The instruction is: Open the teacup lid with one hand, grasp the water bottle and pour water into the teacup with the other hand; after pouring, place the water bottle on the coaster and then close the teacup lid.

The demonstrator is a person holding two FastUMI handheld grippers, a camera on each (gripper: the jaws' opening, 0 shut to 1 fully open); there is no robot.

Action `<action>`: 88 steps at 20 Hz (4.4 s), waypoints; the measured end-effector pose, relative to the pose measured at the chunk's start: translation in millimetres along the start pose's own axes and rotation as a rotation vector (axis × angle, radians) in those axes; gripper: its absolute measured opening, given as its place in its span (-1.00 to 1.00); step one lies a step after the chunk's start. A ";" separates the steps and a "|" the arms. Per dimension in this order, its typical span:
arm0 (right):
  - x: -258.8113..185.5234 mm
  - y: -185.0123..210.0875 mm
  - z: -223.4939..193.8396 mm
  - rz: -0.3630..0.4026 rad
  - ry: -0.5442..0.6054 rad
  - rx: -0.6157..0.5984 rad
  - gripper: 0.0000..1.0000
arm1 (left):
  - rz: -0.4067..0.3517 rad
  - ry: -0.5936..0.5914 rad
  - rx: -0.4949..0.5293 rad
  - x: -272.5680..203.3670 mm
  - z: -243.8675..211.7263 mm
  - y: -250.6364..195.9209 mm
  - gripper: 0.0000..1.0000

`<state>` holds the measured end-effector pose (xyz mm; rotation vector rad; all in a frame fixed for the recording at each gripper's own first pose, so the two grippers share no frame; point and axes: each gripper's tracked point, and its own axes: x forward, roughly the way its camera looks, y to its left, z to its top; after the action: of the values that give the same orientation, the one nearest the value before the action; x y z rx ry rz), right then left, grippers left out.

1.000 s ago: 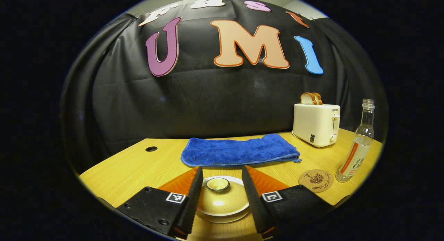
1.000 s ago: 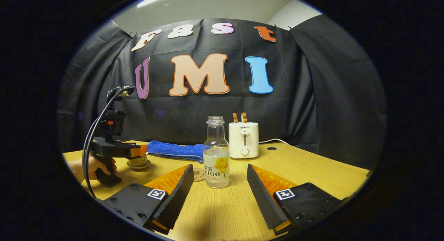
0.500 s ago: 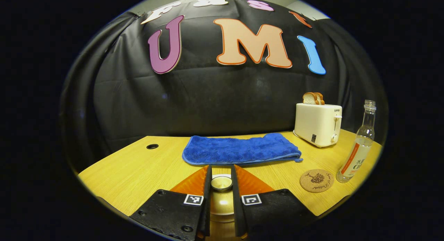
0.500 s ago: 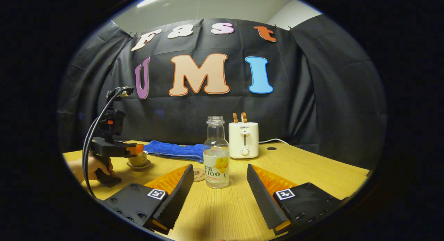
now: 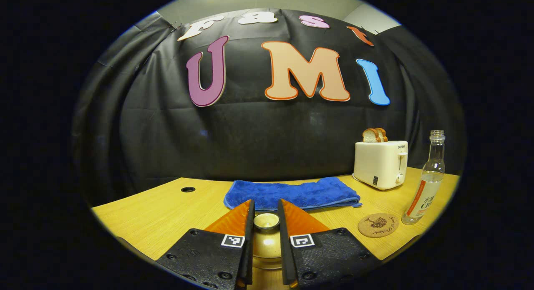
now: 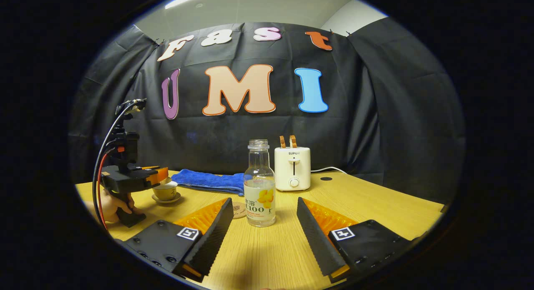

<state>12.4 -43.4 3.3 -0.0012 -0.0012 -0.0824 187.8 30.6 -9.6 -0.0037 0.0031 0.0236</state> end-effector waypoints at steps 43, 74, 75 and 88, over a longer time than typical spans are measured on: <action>139.6 14.2 -9.0 -0.079 0.015 -0.012 0.54 | 0.033 0.004 -0.021 -137.5 0.1 47.1 -0.49; 149.6 224.1 -49.5 0.212 0.006 -1.362 0.53 | 0.117 0.008 -0.022 -132.0 -5.5 135.3 -0.50; 151.4 223.7 -48.8 0.215 -0.004 -1.391 0.52 | 0.117 0.008 -0.022 -132.5 -5.1 136.1 -0.50; 152.4 228.5 -41.2 0.223 -0.097 -1.720 0.53 | 0.120 0.010 -0.022 -133.1 -5.3 137.5 -0.51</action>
<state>183.2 171.8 -37.9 -1.7211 -0.0271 0.1609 51.6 165.0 -15.1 -0.0262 0.0130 0.1435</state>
